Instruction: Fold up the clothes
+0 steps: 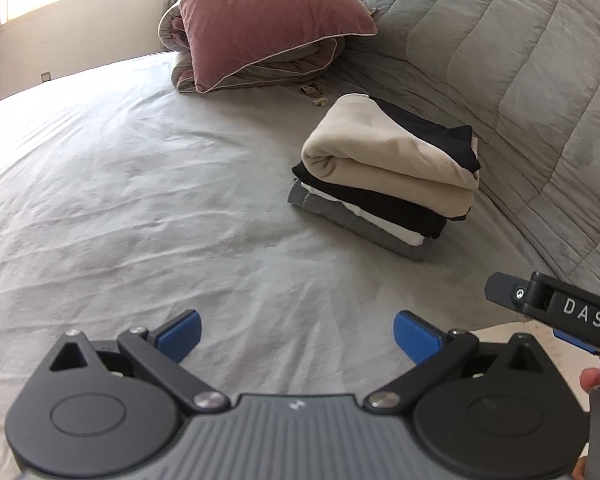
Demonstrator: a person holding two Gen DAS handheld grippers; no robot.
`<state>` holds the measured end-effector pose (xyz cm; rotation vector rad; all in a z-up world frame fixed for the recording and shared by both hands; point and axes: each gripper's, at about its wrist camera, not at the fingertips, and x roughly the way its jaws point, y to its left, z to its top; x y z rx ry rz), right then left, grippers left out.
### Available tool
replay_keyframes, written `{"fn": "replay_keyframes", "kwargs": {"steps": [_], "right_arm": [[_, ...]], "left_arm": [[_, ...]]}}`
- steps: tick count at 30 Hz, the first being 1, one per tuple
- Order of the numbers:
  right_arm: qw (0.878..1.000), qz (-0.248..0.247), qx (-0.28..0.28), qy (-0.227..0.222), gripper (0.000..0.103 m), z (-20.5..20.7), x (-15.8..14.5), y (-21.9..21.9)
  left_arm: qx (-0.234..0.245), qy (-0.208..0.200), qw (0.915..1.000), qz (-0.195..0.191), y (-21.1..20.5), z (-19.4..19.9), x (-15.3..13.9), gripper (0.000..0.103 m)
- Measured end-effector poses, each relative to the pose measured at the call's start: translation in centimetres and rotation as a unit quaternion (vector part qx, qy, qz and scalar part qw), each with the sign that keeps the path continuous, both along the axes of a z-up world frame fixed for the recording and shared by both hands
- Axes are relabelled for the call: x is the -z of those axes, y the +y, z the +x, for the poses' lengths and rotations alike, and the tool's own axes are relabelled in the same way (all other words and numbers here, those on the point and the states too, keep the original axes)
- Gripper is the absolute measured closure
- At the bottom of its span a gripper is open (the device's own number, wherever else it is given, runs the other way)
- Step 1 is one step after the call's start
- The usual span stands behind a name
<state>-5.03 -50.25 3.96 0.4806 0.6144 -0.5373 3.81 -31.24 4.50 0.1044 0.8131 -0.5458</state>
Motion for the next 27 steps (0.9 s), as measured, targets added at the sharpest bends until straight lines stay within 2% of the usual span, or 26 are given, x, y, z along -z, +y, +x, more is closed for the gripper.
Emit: {"fn": "replay_keyframes", "kwargs": {"steps": [27], "right_arm": [[1.000,-0.014,0.002,-0.005,0.000,-0.8,-1.1,-0.4]], "left_arm": [[0.019,-0.001,0.9993,0.034,-1.7,-0.7,-0.2,0.001]]}}
